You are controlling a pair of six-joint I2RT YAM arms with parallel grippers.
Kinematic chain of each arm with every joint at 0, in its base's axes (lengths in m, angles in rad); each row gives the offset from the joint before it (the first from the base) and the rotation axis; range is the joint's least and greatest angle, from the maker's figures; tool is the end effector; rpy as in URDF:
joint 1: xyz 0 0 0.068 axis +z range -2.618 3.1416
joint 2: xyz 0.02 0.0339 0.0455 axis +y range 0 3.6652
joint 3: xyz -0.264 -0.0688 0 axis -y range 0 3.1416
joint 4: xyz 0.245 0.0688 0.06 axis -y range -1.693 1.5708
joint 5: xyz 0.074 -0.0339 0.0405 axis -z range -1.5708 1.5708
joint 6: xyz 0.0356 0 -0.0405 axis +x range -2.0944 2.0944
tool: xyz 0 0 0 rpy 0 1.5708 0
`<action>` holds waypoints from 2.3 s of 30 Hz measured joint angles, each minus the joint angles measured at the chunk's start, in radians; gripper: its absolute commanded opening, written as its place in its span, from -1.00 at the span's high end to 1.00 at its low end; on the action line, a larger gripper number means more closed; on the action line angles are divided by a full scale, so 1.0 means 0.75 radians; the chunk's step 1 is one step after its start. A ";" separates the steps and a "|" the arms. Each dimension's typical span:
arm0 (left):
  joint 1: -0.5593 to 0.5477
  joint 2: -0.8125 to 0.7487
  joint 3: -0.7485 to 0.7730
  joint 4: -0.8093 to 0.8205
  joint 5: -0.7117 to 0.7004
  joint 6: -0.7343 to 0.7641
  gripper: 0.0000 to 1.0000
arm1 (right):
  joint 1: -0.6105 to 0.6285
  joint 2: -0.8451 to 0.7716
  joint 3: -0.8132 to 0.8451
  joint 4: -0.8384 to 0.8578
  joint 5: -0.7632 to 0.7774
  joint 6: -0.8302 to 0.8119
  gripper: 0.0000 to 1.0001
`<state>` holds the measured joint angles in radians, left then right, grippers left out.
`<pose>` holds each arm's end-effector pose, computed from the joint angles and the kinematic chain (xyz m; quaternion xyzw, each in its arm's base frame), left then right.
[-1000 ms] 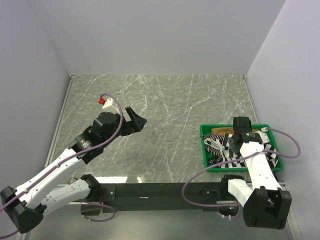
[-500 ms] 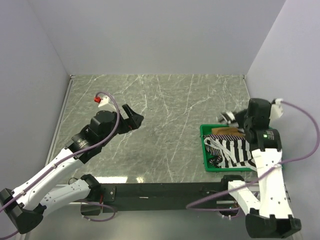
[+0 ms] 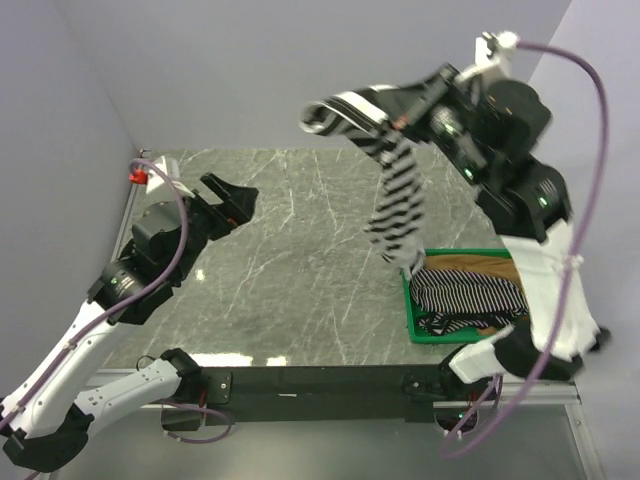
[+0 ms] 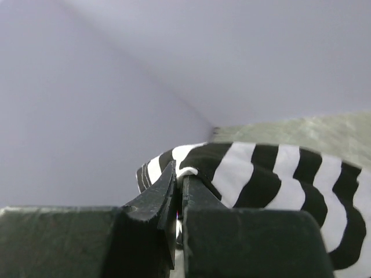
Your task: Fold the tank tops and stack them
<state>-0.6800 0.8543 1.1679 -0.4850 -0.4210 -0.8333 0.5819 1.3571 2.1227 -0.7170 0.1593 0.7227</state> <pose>0.1383 -0.0931 0.4271 -0.1915 0.7357 -0.3161 0.5677 0.1769 0.1097 0.5898 0.1058 0.6818 0.3945 0.6069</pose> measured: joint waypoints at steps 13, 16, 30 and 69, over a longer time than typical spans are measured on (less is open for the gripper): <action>0.030 -0.176 -0.024 -0.081 -0.151 -0.045 -0.93 | 0.191 -0.015 -0.862 0.418 -0.193 -0.077 0.31; 0.033 -0.245 -0.170 -0.055 -0.145 -0.074 -0.85 | 0.268 -0.166 -1.368 0.540 -0.182 -0.045 -0.03; 0.035 0.081 -0.758 0.181 0.179 -0.212 -0.20 | 0.409 -0.599 -2.055 0.611 0.093 0.201 -0.16; -0.692 0.995 -0.435 0.171 -0.088 -0.114 0.06 | 0.531 -0.023 -2.182 0.952 0.257 0.542 0.06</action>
<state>-1.1992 1.6009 0.8413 -0.3569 -0.4870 -0.9188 0.9798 1.3399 0.4862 -0.0032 0.3519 1.1294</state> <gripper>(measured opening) 0.494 0.476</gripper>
